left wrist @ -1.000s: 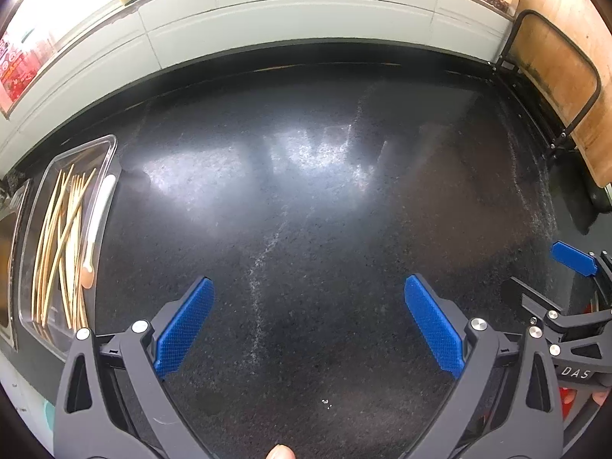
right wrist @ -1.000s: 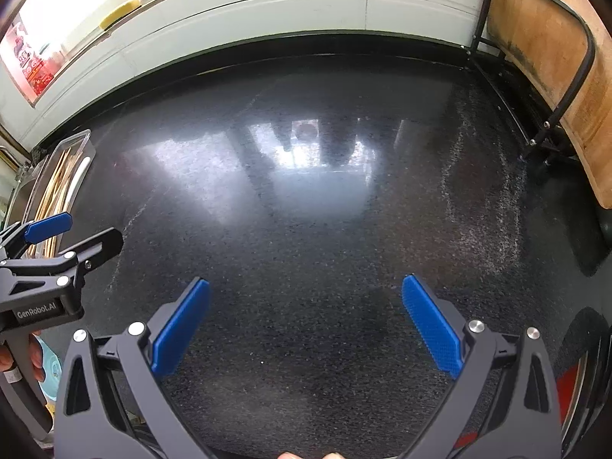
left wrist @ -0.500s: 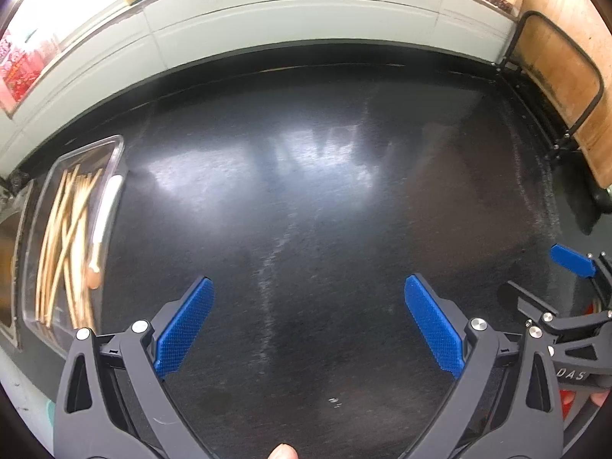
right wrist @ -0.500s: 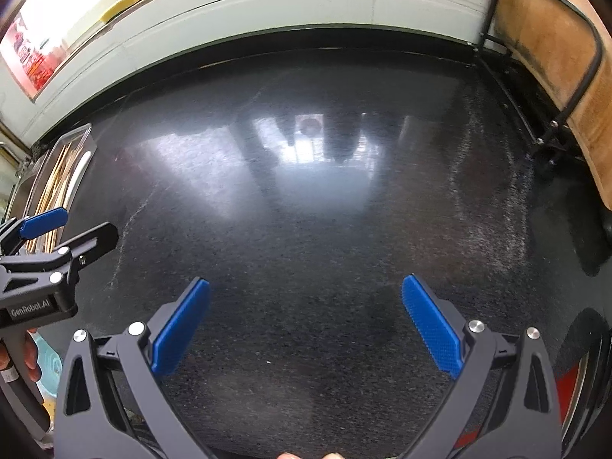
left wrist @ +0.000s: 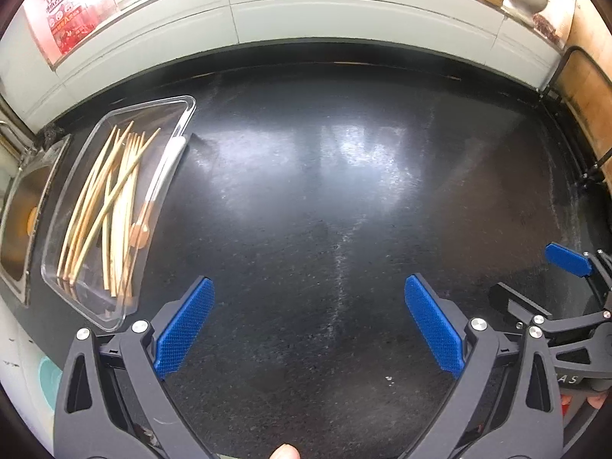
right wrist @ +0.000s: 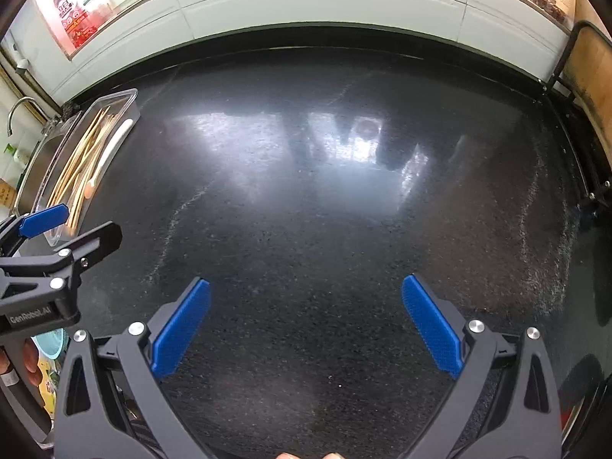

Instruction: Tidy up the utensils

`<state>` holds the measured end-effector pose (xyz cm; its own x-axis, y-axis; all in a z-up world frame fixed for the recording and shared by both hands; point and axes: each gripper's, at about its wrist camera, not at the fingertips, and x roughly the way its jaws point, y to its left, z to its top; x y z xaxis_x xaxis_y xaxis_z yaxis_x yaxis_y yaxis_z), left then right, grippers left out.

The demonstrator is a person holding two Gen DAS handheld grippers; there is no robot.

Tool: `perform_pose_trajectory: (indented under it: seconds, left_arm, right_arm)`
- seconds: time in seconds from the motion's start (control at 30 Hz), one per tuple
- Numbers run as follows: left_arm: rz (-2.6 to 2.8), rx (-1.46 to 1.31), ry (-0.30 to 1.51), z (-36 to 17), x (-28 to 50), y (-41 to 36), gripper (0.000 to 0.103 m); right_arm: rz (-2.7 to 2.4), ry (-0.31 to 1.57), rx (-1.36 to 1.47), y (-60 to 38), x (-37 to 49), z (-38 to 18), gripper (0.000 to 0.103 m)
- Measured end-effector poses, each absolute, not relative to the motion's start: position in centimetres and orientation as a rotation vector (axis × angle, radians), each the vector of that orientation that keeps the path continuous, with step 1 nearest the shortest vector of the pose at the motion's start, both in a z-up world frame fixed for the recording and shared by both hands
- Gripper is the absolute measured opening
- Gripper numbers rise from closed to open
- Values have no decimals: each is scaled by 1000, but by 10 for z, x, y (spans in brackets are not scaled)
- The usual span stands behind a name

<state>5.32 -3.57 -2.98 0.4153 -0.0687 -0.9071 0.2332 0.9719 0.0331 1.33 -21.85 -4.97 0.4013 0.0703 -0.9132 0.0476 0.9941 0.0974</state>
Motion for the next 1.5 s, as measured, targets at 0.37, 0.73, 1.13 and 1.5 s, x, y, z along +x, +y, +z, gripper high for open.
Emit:
perform_pose_trajectory:
  seconds: [0.37,0.73,1.13,1.5]
  left_arm:
    - [-279,115,1139,-29,59,-61,97]
    - [-342,175,1149,-36,58,-99,97]
    - [-389,169,1142,-36,63,-115,97]
    - [-381,160,1156,-38,71,-111,97]
  right_arm:
    - [-67,1164,140,-246,-4,-49,97]
    - [-194,1154,208,-292,-33,-45,97]
    - [-248,1147,202,-305,-43,-38,97]
    - [-251,1150,188,-302,-43,-36,97]
